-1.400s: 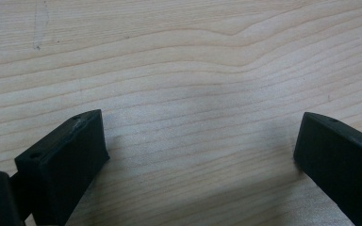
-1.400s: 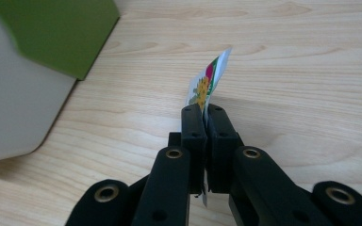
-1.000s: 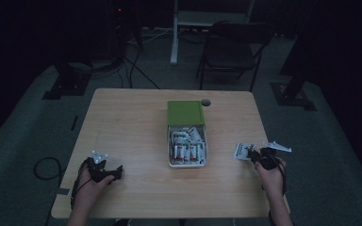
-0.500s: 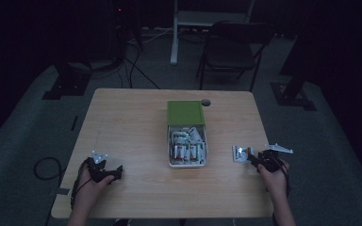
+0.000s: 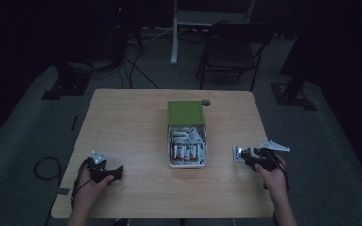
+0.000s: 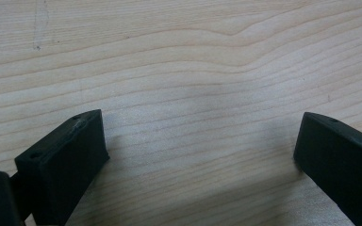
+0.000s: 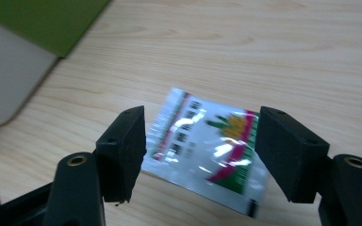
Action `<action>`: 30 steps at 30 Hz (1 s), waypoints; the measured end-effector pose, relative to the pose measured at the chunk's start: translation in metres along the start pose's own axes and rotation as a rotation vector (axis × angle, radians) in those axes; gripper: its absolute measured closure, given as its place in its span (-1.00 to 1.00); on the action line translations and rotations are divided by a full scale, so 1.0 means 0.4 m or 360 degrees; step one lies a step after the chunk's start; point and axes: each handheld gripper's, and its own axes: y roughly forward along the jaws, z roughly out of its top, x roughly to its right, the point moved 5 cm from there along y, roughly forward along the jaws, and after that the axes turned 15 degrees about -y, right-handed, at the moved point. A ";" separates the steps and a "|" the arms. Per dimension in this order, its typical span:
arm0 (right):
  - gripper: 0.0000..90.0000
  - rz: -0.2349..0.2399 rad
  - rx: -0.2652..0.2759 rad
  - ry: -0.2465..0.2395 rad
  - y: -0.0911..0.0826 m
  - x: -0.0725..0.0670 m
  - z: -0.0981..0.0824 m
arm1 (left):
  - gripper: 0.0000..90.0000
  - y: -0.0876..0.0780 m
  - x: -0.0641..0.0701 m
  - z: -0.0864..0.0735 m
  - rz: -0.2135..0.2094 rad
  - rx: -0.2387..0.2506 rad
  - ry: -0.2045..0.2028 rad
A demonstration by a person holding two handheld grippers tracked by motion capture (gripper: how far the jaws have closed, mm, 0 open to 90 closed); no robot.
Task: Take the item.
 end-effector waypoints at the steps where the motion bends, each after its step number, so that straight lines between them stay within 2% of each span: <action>1: -0.28 0.0023 0.0024 -0.0012 0.000 -0.006 0.006 | -0.93 0.000 0.000 0.000 0.0000 0.0000 0.0000; 3: -0.29 0.0096 0.0077 -0.0035 -0.001 -0.023 0.017 | -0.93 0.000 0.000 0.000 0.0000 0.0000 0.0000; 5: -0.32 0.0134 0.0105 -0.0078 0.000 -0.038 0.025 | -0.93 0.000 0.000 0.000 0.0000 0.0000 0.0000; 9: -0.37 0.0214 0.0157 -0.0109 0.000 -0.064 0.038 | -0.93 0.000 0.000 0.000 0.0000 0.0000 0.0000; 13: -0.39 0.0276 0.0218 -0.0120 -0.001 -0.082 0.048 | -0.93 0.000 0.000 0.000 -0.0002 0.0002 0.0000; 23: -0.48 0.0432 0.0300 -0.0231 -0.005 -0.136 0.062 | -0.93 0.000 0.000 0.000 0.0000 0.0000 0.0000; 30: -0.48 0.0490 0.0252 -0.0322 0.007 -0.174 0.048 | -0.93 0.000 0.000 0.000 0.0000 0.0000 0.0000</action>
